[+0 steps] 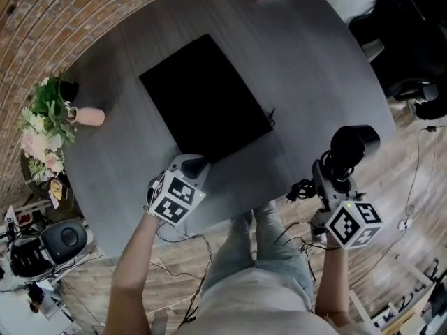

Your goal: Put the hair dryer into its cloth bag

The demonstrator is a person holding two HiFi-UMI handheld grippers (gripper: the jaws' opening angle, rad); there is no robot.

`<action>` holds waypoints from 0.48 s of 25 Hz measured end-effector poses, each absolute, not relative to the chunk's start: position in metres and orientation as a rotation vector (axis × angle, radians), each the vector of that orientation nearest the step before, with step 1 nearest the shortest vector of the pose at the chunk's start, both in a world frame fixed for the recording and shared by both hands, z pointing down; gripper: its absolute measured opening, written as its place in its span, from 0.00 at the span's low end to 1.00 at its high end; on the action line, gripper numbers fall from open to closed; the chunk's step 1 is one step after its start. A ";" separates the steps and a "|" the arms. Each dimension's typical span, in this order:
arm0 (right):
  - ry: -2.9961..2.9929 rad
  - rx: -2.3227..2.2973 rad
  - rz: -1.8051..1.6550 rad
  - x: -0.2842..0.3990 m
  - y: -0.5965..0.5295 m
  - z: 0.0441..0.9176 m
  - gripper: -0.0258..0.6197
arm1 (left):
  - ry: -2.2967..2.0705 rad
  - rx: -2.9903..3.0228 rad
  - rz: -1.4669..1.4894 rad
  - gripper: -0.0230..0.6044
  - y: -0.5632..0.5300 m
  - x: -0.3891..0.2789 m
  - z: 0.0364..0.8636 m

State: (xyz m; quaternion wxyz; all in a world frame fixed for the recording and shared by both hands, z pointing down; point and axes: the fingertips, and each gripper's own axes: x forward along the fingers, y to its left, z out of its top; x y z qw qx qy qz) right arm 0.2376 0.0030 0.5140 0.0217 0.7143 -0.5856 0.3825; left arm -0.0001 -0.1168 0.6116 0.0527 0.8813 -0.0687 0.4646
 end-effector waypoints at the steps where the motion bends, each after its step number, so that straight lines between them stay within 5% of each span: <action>1: -1.818 2.210 1.186 0.237 0.003 0.514 0.27 | -0.212 2.675 1.417 0.08 -0.117 -0.001 0.612; 12: -1.844 2.160 1.163 0.235 0.000 0.510 0.27 | -0.282 2.674 1.374 0.07 -0.120 -0.003 0.604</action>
